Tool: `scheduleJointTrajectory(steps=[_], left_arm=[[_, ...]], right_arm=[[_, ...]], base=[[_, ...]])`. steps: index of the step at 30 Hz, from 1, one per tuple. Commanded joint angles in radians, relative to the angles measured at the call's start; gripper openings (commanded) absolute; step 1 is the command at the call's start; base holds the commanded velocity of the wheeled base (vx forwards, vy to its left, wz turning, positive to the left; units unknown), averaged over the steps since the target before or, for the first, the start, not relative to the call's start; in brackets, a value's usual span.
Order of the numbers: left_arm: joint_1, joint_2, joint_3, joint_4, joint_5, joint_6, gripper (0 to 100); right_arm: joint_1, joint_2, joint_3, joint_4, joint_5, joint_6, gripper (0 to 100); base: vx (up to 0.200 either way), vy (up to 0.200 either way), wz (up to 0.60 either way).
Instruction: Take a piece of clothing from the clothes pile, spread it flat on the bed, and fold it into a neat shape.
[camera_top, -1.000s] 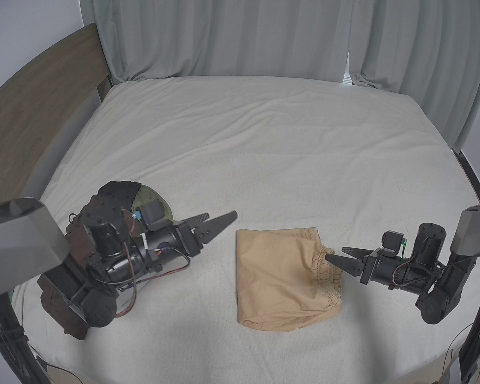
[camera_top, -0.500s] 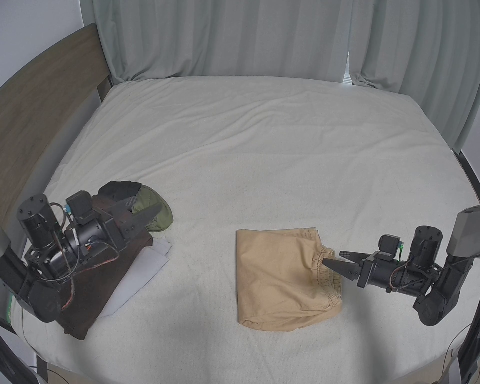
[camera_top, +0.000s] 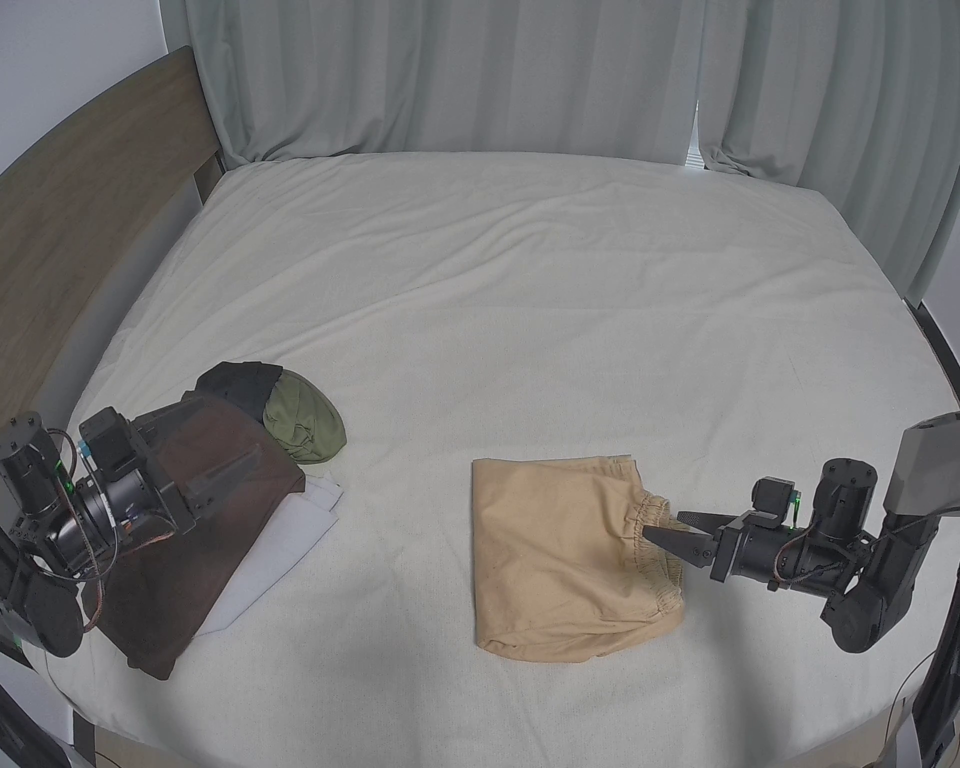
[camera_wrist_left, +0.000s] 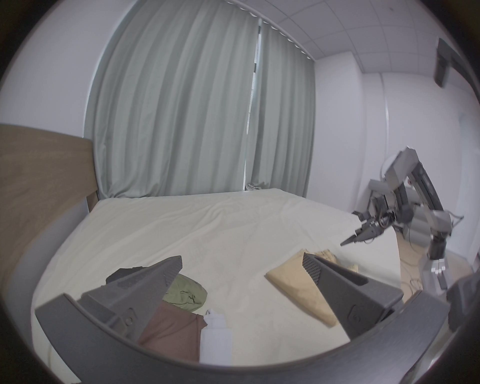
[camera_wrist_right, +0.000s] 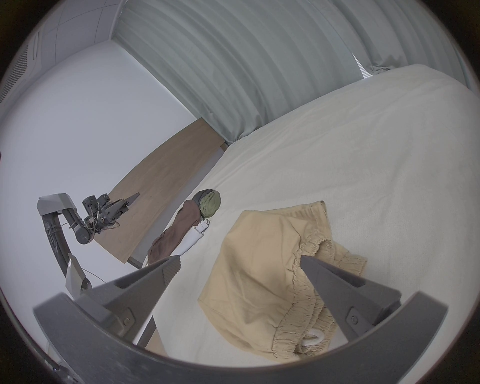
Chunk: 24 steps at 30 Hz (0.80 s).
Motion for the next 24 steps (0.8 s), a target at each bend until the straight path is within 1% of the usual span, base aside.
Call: scheduleJointTrajectory(steps=[1, 3, 5, 10, 13, 19, 24], left_arm=[[0.034, 0.004, 0.04, -0.003, -0.045, 0.077, 100], [0.034, 0.003, 0.047, -0.003, -0.078, 0.108, 100], [0.026, -0.002, 0.06, -0.003, -0.098, 0.115, 100], [0.008, -0.005, 0.088, -0.005, -0.103, 0.117, 100], [0.007, -0.002, 0.097, -0.003, -0.103, 0.118, 100], [-0.029, -0.005, 0.112, -0.003, -0.098, 0.117, 100], [-0.044, -0.008, 0.12, -0.005, -0.094, 0.117, 100]], right_arm=[[-0.012, 0.041, 0.003, 0.0, -0.002, -0.003, 100], [-0.018, 0.055, 0.023, 0.0, -0.005, -0.019, 100], [-0.025, 0.073, 0.039, 0.0, -0.005, -0.042, 100], [-0.048, 0.144, 0.055, 0.0, -0.031, -0.095, 100], [-0.055, 0.181, 0.055, 0.0, -0.036, -0.096, 100], [-0.055, 0.224, 0.053, 0.0, -0.06, -0.088, 100], [-0.063, 0.267, 0.049, 0.0, -0.063, -0.087, 100]], base=[[0.0, 0.0, 0.0], [0.0, 0.0, 0.0], [0.0, 0.0, 0.0], [0.0, 0.0, 0.0], [0.0, 0.0, 0.0], [0.0, 0.0, 0.0], [0.0, 0.0, 0.0]])
